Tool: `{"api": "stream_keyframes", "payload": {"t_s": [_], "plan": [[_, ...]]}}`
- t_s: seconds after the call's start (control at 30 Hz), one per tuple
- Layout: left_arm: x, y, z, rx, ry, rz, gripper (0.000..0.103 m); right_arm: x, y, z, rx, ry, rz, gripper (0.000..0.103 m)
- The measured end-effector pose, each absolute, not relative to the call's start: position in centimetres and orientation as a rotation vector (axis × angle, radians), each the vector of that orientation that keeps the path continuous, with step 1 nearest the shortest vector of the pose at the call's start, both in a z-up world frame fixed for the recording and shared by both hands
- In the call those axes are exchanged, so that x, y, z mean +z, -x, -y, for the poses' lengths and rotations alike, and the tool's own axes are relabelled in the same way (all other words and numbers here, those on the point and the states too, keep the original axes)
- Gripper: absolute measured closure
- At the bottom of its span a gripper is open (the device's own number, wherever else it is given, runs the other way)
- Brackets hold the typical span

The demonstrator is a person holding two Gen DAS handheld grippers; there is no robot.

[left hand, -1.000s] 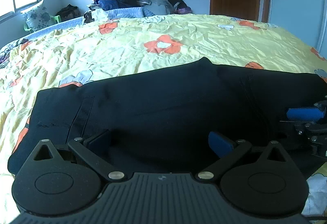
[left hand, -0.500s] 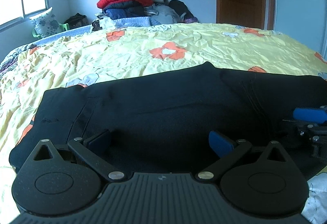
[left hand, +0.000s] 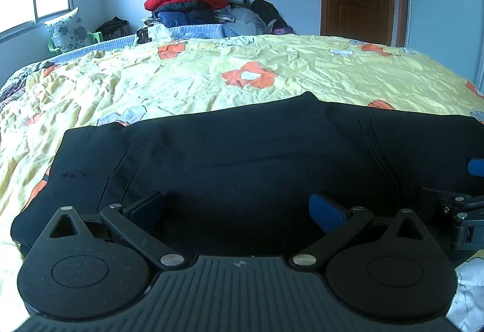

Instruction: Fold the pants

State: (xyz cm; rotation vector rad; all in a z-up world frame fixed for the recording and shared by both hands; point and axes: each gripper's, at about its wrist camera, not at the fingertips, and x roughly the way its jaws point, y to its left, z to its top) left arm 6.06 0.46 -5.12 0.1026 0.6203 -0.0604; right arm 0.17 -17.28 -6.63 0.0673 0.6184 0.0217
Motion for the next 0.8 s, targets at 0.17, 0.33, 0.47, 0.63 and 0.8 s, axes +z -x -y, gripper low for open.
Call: {"api": "stream_keyframes", "payload": {"t_s": [0.17, 0.33, 0.47, 0.63, 0.8], "plan": [[-5.2, -6.1, -0.7, -0.065, -0.091, -0.624, 0.0, -6.6, 0.1, 17.2, 0.02, -0.067, -0.618, 0.0], [-5.2, -6.2, -0.7, -0.066, -0.088, -0.625, 0.0, -6.6, 0.1, 17.2, 0.021, -0.069, -0.618, 0.0], [-5.2, -6.2, -0.7, -0.067, -0.087, -0.625, 0.0, -6.6, 0.1, 17.2, 0.02, -0.068, -0.619, 0.0], [-5.1, -5.8, -0.9, -0.083, -0.088, -0.622, 0.001, -6.6, 0.1, 17.2, 0.02, -0.07, -0.619, 0.0], [-4.1, -3.5, -2.3, -0.105, -0.073, -0.626, 0.001, -6.6, 0.1, 17.2, 0.017, -0.063, -0.619, 0.0]]}}
